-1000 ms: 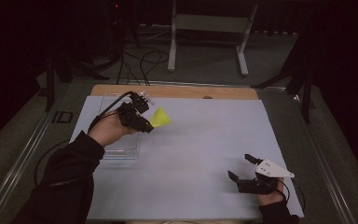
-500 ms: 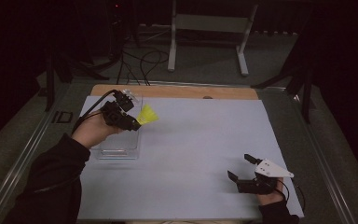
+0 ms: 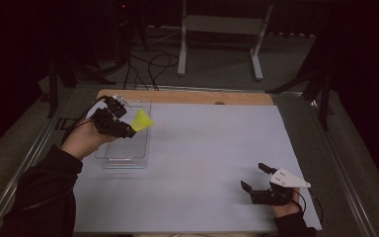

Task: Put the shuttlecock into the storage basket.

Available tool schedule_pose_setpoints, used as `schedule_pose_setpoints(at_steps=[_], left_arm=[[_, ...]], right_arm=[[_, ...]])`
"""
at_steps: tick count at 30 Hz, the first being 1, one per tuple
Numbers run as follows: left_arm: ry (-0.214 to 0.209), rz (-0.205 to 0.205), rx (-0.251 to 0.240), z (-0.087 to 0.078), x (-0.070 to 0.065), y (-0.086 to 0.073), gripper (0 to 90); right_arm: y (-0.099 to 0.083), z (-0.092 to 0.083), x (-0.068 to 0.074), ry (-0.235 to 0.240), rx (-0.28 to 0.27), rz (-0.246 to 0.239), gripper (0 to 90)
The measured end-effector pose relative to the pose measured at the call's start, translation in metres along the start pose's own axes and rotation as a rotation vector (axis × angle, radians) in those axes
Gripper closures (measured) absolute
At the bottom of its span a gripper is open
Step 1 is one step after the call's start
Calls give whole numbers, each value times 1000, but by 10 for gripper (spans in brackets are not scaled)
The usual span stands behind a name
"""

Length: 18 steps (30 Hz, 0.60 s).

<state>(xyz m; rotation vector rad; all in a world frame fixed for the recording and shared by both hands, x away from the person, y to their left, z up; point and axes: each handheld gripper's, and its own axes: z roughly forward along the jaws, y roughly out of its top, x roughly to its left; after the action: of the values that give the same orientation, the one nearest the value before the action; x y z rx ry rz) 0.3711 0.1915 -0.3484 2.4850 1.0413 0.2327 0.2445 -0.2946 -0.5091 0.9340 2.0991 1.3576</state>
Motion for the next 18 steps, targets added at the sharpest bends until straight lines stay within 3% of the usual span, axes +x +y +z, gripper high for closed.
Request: schedule_pose_setpoints(at_steps=[11, 18], left_arm=[[34, -76, 3, -5, 22, -25, 655], [49, -103, 15, -5, 31, -36, 655]], right_arm=[[0, 0, 1, 3, 2, -3, 83], [0, 0, 1, 2, 3, -5, 83]])
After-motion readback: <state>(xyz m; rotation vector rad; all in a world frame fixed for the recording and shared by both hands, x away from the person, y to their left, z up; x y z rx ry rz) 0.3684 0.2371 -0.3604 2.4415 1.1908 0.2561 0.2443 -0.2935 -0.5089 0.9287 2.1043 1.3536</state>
